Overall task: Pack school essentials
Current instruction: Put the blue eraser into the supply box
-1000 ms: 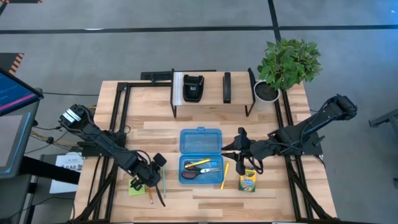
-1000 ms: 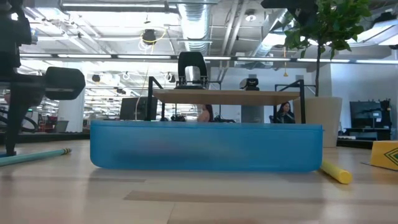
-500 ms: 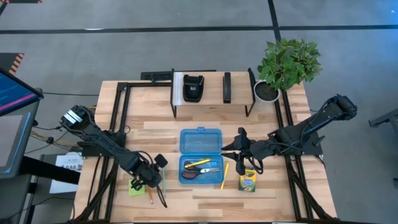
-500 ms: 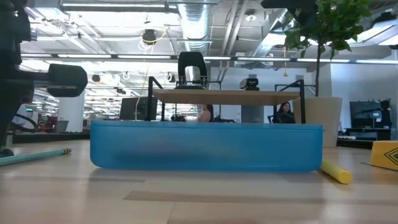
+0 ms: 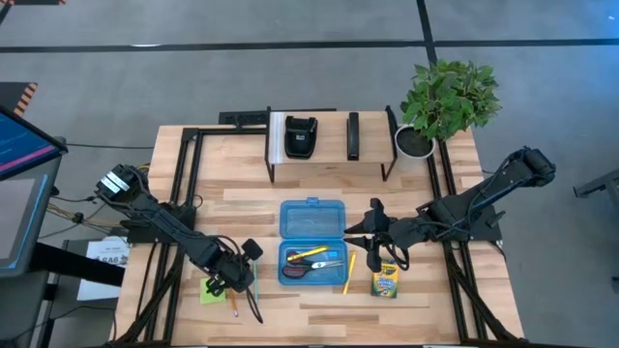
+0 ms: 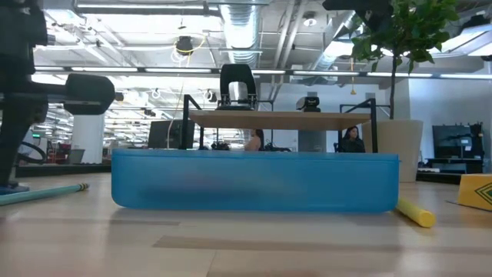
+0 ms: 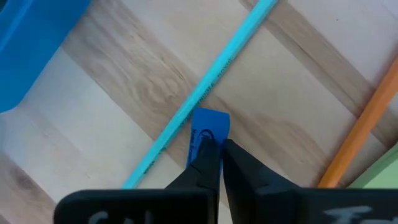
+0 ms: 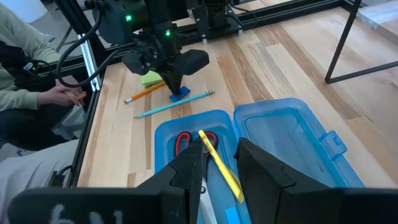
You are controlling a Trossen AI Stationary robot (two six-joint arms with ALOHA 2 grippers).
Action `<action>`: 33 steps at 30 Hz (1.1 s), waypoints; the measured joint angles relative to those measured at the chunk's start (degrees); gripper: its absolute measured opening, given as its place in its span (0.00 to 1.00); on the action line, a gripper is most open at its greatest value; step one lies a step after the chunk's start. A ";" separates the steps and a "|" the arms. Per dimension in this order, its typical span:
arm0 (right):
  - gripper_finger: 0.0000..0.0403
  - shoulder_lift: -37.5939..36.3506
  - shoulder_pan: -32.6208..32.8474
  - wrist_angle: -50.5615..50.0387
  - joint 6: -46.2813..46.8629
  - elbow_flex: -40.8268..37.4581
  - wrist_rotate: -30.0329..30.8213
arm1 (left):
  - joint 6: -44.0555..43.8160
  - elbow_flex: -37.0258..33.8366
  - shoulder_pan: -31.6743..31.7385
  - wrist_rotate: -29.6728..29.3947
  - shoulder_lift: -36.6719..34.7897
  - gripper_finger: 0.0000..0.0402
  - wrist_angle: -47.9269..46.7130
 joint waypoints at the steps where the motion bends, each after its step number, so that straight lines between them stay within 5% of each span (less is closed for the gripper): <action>1: 0.30 0.00 0.00 0.00 -0.02 0.00 0.00 | 0.01 0.00 -0.01 0.00 -0.02 0.00 -0.01; 26: 0.30 0.00 0.11 -0.02 -0.07 0.00 -0.02 | -2.54 7.87 -0.11 -1.85 -0.28 0.00 -9.38; 33: 0.30 0.00 0.11 -0.02 -0.19 0.00 -0.02 | -4.07 4.15 0.18 -2.34 -0.17 0.16 -5.22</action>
